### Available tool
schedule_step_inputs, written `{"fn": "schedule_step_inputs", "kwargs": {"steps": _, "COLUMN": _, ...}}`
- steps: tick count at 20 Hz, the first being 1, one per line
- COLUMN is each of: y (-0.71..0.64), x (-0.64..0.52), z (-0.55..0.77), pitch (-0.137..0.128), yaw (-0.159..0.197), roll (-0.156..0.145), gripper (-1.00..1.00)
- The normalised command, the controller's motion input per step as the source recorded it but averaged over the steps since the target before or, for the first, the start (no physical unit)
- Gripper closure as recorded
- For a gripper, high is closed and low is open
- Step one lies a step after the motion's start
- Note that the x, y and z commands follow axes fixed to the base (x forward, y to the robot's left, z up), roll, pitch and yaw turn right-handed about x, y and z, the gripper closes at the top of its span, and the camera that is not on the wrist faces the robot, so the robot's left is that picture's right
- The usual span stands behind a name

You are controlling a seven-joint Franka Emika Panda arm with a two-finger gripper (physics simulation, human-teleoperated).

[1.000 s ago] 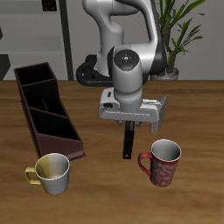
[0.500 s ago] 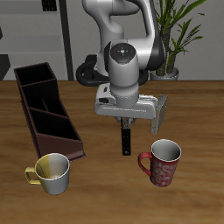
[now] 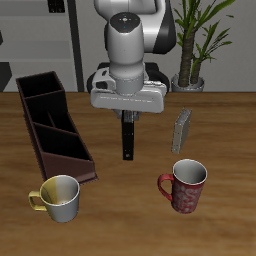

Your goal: Place the black book into the right desk caddy's right compartment

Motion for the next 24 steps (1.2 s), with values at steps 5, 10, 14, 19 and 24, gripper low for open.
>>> {"fn": "schedule_step_inputs", "kwargs": {"steps": 5, "y": -0.44, "x": -0.08, "z": 0.49, "pitch": -0.053, "yaw": -0.016, "roll": -0.043, "gripper": 1.0}}
{"fn": "schedule_step_inputs", "kwargs": {"steps": 10, "y": -0.4, "x": -0.16, "z": 0.49, "pitch": -0.057, "yaw": -0.002, "roll": -0.03, "gripper": 1.0}}
{"fn": "schedule_step_inputs", "kwargs": {"steps": 14, "y": -0.38, "x": -0.24, "z": 0.5, "pitch": -0.061, "yaw": -0.008, "roll": -0.027, "gripper": 1.0}}
{"fn": "schedule_step_inputs", "kwargs": {"steps": 19, "y": -0.39, "x": -0.25, "z": 0.4, "pitch": -0.041, "yaw": -0.049, "roll": -0.031, "gripper": 1.0}}
{"fn": "schedule_step_inputs", "kwargs": {"steps": 24, "y": -0.35, "x": -0.33, "z": 0.2, "pitch": -0.009, "yaw": -0.037, "roll": -0.03, "gripper": 1.0}}
